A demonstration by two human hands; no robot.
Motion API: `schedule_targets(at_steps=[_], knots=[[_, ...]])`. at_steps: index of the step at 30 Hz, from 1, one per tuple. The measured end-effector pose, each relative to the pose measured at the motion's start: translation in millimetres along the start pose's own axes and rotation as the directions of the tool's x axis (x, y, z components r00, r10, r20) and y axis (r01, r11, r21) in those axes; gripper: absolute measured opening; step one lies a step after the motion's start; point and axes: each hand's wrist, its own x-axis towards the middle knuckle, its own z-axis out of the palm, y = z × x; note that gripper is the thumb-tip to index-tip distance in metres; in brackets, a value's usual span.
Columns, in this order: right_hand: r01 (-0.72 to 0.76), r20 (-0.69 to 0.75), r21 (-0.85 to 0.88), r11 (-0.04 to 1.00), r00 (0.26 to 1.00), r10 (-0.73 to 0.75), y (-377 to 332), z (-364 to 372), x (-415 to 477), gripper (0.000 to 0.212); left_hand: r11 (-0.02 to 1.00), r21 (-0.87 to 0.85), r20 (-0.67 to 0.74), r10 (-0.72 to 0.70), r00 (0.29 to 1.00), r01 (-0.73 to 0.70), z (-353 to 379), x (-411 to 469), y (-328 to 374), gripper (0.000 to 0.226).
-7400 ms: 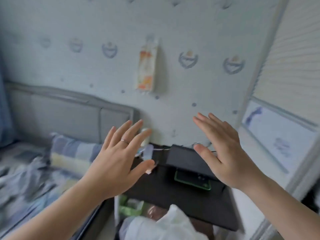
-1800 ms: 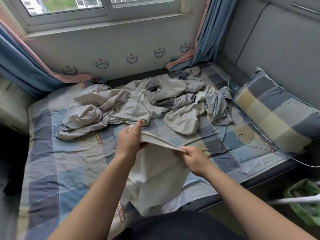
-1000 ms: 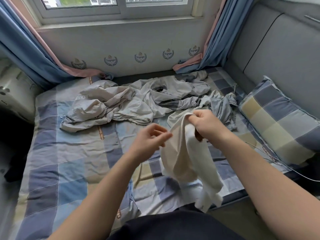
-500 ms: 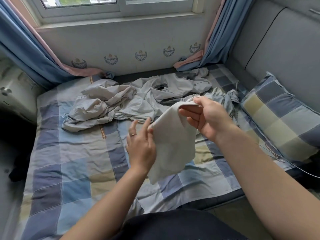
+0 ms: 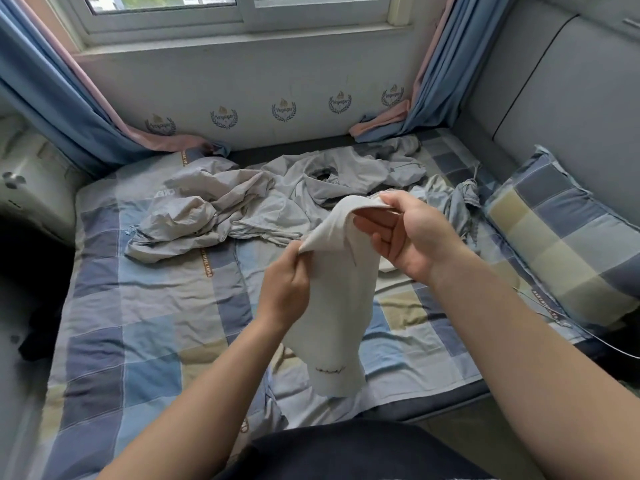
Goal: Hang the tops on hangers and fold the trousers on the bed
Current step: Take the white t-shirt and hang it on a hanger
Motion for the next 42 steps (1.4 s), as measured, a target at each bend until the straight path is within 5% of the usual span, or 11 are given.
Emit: schedule_targets(at_steps=[7, 11, 17, 22, 26, 31, 36, 38, 40, 42], knots=[[0.066, 0.041, -0.113, 0.991, 0.997, -0.062, 19.5, -21.6, 10.9, 0.018, 0.962, -0.208, -0.082, -0.196, 0.977, 0.176, -19.6, 19.5, 22.5, 0.034], [0.088, 0.043, -0.421, 0.903, 0.996, -0.077, 68.7, -37.4, -3.4, 0.027, 0.808, -0.445, 0.033, -0.416, 0.909, 0.386, -19.5, 22.5, 40.3, 0.033], [-0.034, 0.049, -0.723, 0.69, 0.994, 0.1, 157.2, -41.6, -13.4, 0.084, 0.579, -0.652, 0.2, -0.491, 0.848, 0.489, -16.5, 22.6, 67.7, 0.028], [0.047, 0.021, -0.86, 0.508, 0.998, -0.056, 173.8, -54.8, 20.8, 0.034, 0.465, -0.747, 0.227, -0.494, 0.839, 0.476, -26.0, 31.7, 81.4, 0.026], [0.094, -0.005, -0.788, 0.608, 0.987, -0.159, 152.6, -64.4, 32.6, 0.016, 0.516, -0.772, 0.172, -0.391, 0.904, 0.371, -40.7, 42.0, 79.2, 0.021], [0.217, -0.024, -0.566, 0.796, 0.96, -0.279, 102.6, -39.3, 26.9, 0.02, 0.884, -0.328, 0.236, -0.264, 0.935, 0.332, -45.6, 29.6, 48.8, 0.024], [0.266, -0.108, -0.285, 0.921, 0.946, -0.307, 53.0, -13.5, 20.1, 0.018, 0.929, -0.029, 0.418, -0.324, 0.849, 0.369, -3.3, -20.2, 12.6, 0.082], [0.265, -0.155, -0.122, 0.956, 0.947, -0.283, 37.2, -11.3, 19.8, 0.017, 0.903, 0.042, 0.518, -0.386, 0.764, 0.428, 13.8, -38.8, -2.0, 0.096], [0.268, -0.186, 0.032, 0.963, 0.948, -0.258, 23.7, -11.8, 18.9, 0.018, 0.874, 0.102, 0.617, -0.43, 0.659, 0.475, 30.1, -54.5, -14.3, 0.095], [0.281, -0.203, 0.153, 0.947, 0.947, -0.248, 13.6, -14.2, 17.7, 0.019, 0.89, 0.172, 0.598, -0.436, 0.673, 0.423, 41.9, -62.4, -26.2, 0.079]])
